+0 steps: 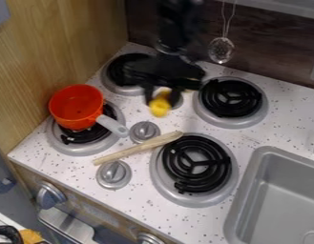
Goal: Put the yellow-handled knife in the red pot
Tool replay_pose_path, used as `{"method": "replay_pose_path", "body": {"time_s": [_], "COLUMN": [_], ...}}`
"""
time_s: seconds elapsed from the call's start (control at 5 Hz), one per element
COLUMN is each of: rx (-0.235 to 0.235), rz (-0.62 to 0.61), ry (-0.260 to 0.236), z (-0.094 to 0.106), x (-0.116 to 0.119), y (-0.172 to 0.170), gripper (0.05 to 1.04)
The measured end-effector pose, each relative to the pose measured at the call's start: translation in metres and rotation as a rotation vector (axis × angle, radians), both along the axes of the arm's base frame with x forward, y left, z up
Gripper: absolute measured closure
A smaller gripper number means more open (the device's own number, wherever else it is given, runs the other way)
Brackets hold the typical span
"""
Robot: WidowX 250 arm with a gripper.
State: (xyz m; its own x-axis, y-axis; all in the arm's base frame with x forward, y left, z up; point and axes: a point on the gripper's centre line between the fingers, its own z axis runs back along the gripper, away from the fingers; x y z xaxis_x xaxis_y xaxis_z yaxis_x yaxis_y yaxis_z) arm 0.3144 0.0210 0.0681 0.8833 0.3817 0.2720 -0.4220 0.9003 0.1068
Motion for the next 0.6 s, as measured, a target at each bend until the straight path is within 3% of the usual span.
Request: {"method": "replay_pose_path", "body": {"time_s": [0.6], "rx": [0.053], "rz": [-0.110], "ry": [-0.079], "z": [-0.005], "x": [-0.012], "y": [0.104], "gripper": [0.648]}}
